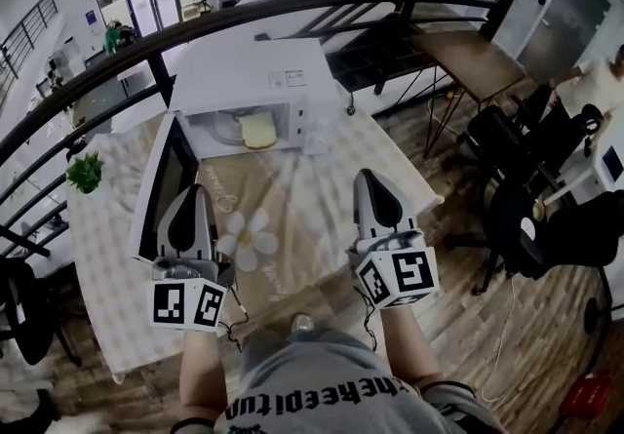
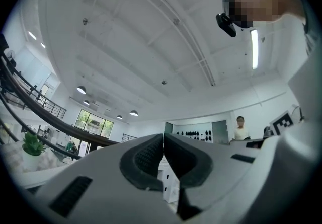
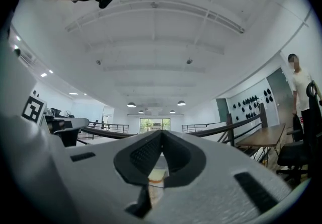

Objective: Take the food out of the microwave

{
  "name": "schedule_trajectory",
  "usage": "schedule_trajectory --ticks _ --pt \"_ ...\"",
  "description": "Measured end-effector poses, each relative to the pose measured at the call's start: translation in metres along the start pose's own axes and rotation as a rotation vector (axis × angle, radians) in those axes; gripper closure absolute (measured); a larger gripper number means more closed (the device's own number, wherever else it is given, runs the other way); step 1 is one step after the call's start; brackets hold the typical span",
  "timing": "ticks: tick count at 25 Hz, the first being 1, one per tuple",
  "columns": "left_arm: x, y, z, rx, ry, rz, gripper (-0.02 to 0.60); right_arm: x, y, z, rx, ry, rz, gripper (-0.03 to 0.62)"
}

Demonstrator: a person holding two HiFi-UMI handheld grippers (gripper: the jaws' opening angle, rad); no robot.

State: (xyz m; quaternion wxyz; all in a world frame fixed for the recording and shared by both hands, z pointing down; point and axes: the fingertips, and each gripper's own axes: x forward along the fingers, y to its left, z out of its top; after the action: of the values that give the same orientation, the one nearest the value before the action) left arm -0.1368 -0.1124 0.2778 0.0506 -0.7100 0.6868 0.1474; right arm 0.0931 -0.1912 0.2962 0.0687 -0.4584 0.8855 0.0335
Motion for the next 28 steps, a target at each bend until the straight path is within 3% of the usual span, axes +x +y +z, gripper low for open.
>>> schedule_trajectory --ticks 3,14,19,25,28 --pt "0.012 -0.003 -0.004 0.022 0.013 -0.007 0.571 0.012 -0.005 -0.002 0.009 -0.003 0.021 0.589" --pt "0.067 0.011 -0.032 0.242 0.088 -0.048 0.571 0.051 -0.011 -0.012 0.007 0.017 0.036 0.589" --pt "0.083 0.023 -0.078 0.436 0.190 -0.083 0.571 0.063 -0.008 -0.026 -0.014 0.055 0.034 0.589" --pt "0.107 0.025 -0.139 0.622 0.223 -0.236 0.569 0.075 -0.002 -0.043 -0.040 0.094 0.029 0.589" --pt "0.116 0.031 -0.176 0.676 0.295 -0.286 0.569 0.079 0.000 -0.049 -0.045 0.108 0.022 0.589"
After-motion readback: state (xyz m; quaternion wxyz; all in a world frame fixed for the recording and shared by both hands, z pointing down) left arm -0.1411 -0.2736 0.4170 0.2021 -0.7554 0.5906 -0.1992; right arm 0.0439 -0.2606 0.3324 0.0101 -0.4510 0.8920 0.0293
